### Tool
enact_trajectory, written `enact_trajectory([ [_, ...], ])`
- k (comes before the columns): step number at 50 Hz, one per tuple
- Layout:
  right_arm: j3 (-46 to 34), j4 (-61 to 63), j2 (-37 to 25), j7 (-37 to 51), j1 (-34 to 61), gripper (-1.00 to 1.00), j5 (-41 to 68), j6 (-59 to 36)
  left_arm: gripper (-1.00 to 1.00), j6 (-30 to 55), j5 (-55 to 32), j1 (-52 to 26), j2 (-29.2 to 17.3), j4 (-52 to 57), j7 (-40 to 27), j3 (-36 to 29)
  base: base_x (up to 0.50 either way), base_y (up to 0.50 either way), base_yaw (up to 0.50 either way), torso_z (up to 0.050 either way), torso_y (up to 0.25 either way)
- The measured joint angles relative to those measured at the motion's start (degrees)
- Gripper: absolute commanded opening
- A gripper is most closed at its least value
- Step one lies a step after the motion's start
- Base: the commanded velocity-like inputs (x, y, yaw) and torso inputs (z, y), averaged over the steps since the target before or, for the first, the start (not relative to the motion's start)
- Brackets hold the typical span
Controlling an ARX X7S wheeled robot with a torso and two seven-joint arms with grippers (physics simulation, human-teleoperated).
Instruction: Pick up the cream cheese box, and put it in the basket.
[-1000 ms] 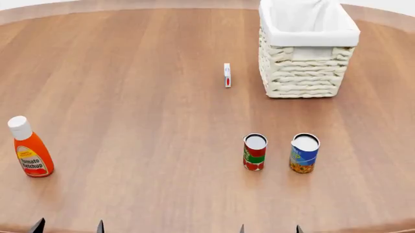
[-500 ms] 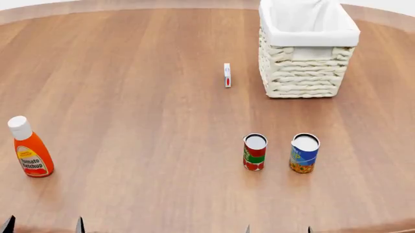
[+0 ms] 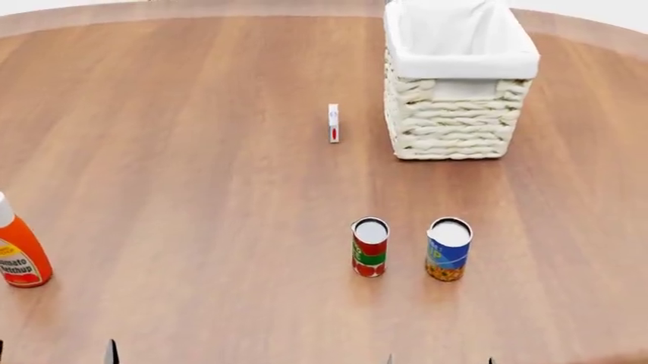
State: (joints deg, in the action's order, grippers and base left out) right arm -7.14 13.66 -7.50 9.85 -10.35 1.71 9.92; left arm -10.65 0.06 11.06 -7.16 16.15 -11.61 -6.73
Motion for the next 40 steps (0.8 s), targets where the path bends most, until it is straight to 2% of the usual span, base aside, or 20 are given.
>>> enact_trajectory([
  [27,-1.9,-1.7,-1.1,1.4,1.5,1.00,-0.1,-0.4,1.00,1.7,-1.9,-2.7,-1.2,-2.7,-1.4,-1.0,0.12,-0.22,0.00,0.000,0.000],
  [40,-3.0,-3.1,-1.5,2.3,2.4,1.00,-1.1,-1.4,1.00,2.0,-2.6,-3.6,-1.7,-3.9,-2.0,-1.5,0.28,-0.15,0.00,0.000,0.000],
])
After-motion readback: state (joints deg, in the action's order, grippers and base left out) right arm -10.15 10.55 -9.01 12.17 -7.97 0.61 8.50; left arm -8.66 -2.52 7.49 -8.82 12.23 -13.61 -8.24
